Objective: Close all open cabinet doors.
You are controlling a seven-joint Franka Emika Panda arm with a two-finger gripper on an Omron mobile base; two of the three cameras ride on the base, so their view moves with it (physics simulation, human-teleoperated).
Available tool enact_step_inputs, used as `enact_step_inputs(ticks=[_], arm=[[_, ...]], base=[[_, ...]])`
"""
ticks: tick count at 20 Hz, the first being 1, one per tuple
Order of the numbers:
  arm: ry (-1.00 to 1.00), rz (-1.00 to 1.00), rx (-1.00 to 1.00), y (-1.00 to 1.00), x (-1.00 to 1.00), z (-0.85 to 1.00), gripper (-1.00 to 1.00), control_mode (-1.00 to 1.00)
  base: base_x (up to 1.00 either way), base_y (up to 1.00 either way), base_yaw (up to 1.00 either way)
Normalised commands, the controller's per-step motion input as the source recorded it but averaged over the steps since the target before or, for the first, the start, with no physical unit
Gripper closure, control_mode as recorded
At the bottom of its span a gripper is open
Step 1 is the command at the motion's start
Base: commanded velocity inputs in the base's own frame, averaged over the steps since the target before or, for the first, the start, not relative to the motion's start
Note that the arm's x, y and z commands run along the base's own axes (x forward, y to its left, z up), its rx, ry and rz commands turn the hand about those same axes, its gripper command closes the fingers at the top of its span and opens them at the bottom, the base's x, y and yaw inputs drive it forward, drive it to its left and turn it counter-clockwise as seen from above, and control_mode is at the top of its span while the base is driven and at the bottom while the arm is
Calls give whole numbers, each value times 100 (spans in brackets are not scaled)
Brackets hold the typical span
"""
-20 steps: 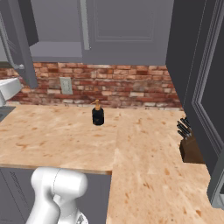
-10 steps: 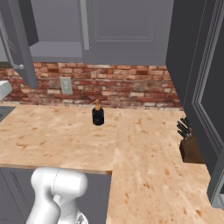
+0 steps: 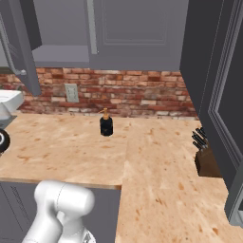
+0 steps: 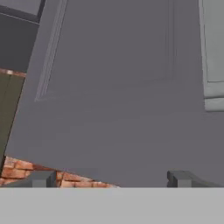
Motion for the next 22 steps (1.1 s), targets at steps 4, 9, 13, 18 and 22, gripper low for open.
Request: enact_step_inputs(ticks=[4,9,13,18,22], arm=[[-1,-9,6,0,33,2,-100,-100],[4,-2,6,0,9,16,-100,-100],[7,0,6,-1,0,19,-100,-100],[5,0,6,-11,0,16,-100,-100],[0,0,1,-13,10,1,-100,-100]], base=[[0,0,0],[0,0,0],[0,0,0],[0,0,0],[0,0,0]])
